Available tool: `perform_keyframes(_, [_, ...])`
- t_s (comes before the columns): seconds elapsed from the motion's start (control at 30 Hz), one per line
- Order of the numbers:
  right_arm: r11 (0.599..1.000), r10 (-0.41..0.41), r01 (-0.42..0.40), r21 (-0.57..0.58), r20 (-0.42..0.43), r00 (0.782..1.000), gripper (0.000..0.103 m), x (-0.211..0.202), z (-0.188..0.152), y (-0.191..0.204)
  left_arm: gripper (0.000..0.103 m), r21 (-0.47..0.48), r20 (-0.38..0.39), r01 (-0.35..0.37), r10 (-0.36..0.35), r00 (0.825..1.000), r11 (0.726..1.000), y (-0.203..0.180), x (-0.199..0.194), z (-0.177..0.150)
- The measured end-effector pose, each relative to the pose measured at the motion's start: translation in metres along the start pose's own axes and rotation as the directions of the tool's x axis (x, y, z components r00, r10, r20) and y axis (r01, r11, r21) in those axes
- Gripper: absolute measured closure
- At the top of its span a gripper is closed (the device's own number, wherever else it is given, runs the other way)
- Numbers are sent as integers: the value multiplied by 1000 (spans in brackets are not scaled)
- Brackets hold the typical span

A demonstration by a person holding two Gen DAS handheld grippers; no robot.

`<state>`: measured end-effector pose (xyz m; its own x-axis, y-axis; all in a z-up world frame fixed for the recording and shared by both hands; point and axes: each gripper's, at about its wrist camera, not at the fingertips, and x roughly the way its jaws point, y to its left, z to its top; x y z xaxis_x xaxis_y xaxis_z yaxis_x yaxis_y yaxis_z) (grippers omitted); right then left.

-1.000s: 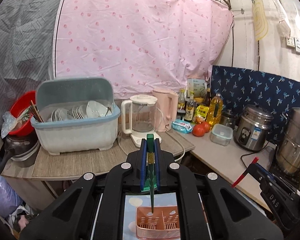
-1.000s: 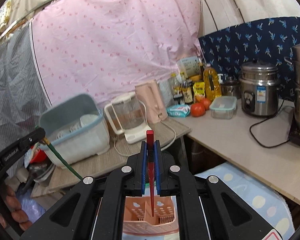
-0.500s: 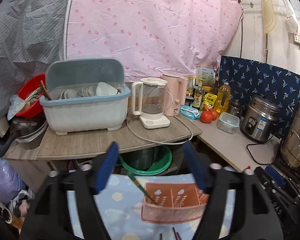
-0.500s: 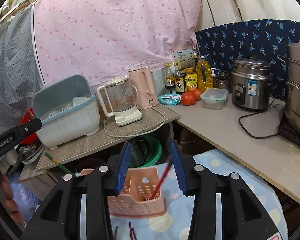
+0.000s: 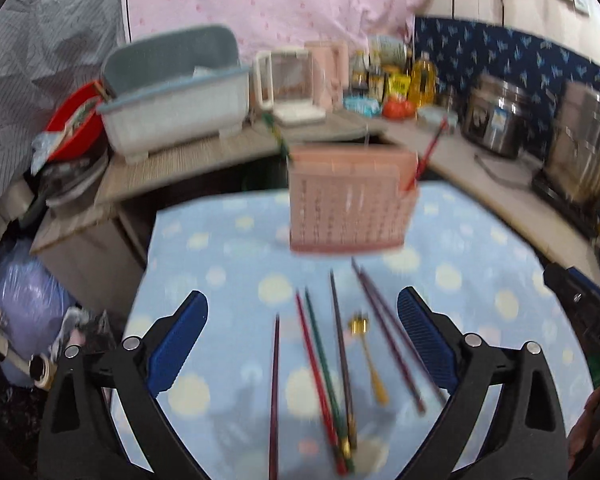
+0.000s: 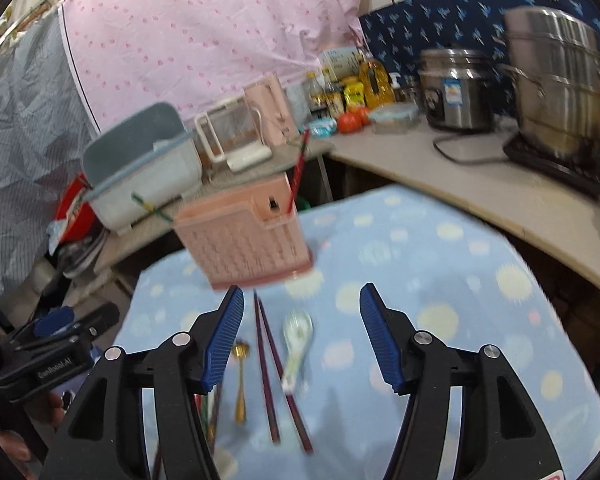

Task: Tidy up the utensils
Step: 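Move the left tool to the dark red chopstick while the right tool moves to a dark brown chopstick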

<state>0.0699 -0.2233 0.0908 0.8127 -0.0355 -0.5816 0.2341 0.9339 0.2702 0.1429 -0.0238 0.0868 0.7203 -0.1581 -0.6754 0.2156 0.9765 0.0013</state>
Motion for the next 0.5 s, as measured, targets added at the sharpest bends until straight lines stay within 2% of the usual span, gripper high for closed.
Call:
perform_keyframes(0.07, [1000, -15, 15, 3, -42, 999, 44, -5, -25, -6, 12, 0, -59, -15, 15, 998, 1000, -3, 3, -25])
perform_keyframes(0.23, [999, -35, 35, -3, -116, 993, 44, -12, -72, -13, 12, 13, -133, -26, 28, 991, 1000, -7, 0, -73])
perform_keyframes(0.33, [999, -38, 36, -21, -143, 989, 44, -16, -92, -11, 12, 32, -159, -38, 43, 986, 999, -10, -3, -96])
perform_keyframes(0.5, [997, -42, 30, -71, -172, 984, 44, -16, -117, 1, 12, 27, -223, -21, 26, 974, 999, -8, -1, -129])
